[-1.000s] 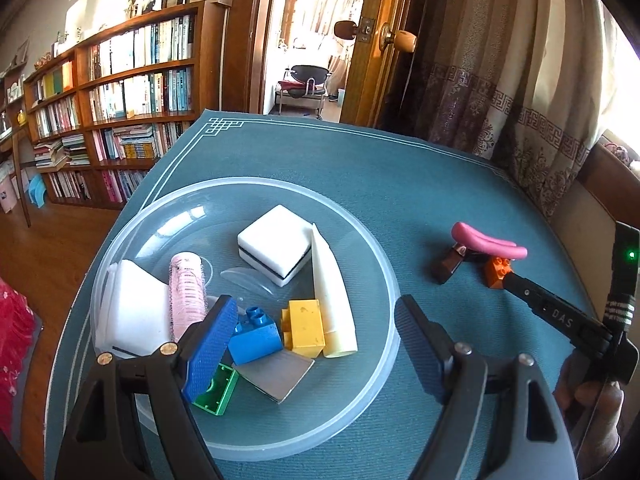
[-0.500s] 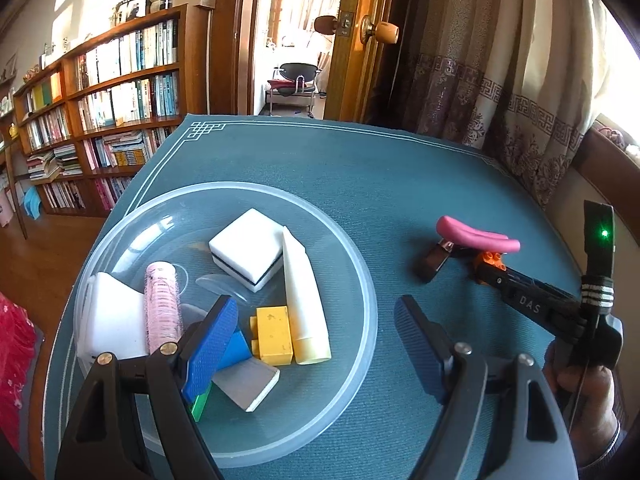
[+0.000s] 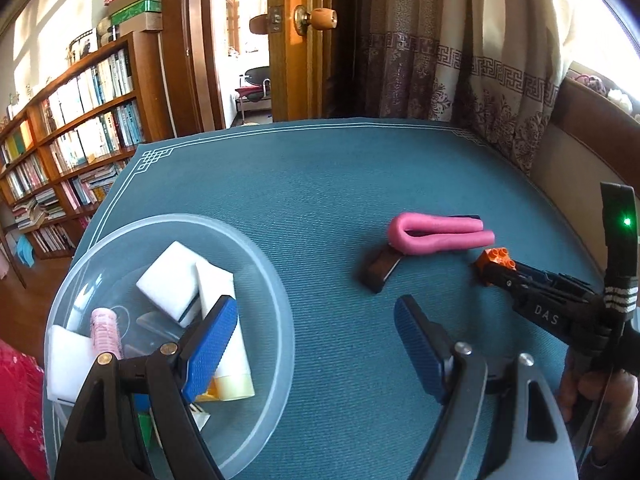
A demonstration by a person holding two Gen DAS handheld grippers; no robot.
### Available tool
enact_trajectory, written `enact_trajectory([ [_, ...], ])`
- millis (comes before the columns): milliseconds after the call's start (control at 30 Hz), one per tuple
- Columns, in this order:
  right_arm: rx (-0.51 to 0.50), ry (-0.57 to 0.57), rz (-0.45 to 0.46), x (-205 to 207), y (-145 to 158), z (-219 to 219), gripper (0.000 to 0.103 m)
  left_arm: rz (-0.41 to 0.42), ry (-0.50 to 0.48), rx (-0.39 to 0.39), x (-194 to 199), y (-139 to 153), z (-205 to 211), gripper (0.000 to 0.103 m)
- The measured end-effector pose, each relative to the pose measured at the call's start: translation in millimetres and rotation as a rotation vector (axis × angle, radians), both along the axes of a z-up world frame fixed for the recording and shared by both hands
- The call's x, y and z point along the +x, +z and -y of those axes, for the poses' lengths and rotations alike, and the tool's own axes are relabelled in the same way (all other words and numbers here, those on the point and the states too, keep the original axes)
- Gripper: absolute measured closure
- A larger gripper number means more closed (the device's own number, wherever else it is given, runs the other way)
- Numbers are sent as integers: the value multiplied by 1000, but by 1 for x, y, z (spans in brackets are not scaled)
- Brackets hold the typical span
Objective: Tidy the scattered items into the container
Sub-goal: 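Grasp the orange Duplo brick with the right tool while the left tool grasps the brown perfume bottle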
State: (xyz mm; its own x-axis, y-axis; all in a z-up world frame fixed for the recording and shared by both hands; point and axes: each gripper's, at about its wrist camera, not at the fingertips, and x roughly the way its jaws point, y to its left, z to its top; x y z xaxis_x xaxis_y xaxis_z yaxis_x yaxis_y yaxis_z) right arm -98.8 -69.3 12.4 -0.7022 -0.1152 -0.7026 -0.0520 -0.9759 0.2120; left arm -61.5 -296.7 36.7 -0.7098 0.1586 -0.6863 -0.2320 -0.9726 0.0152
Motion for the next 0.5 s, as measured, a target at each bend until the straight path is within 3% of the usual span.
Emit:
enact_trajectory([
  [300, -51, -26, -5, 20, -2, -29, 66, -26, -130, -106, -18, -9, -51, 19],
  [500, -79, -20, -15, 26, -5, -35, 66, -17, -184, -52, -33, -17, -60, 19],
])
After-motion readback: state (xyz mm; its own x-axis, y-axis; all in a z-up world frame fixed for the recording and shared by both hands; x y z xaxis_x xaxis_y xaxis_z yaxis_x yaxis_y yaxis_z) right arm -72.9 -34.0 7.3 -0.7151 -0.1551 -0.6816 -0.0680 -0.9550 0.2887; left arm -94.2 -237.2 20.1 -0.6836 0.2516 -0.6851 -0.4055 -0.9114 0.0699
